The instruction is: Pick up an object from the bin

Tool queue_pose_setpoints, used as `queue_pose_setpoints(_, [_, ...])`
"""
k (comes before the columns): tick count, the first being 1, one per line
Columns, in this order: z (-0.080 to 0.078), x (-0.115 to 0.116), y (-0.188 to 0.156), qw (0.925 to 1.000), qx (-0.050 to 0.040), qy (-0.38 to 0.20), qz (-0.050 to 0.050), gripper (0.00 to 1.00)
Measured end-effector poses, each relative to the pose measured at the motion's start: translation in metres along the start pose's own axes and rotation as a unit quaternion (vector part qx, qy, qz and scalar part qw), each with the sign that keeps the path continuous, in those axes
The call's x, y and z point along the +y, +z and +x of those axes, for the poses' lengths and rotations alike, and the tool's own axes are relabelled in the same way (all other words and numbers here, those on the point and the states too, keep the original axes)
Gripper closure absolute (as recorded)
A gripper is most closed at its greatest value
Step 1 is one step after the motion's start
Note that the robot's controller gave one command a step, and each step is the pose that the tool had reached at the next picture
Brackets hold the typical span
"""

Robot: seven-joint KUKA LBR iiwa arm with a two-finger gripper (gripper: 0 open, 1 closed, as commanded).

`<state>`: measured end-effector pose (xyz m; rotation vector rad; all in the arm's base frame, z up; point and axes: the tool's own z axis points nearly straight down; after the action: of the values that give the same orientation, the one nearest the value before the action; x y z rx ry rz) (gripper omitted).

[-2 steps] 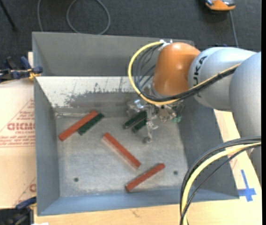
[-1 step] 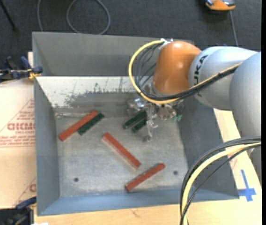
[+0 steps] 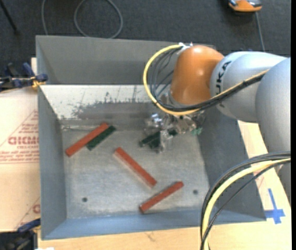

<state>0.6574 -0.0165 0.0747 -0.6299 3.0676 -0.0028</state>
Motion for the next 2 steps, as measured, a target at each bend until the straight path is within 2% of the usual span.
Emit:
queue_pose_setpoints(1, [-0.003, -0.002, -0.063, 1.0, -0.0003, 0.002, 0.001, 1.0])
queue_pose_setpoints(2, [-0.004, -0.004, -0.082, 1.0, 0.0012, 0.004, 0.0, 1.0])
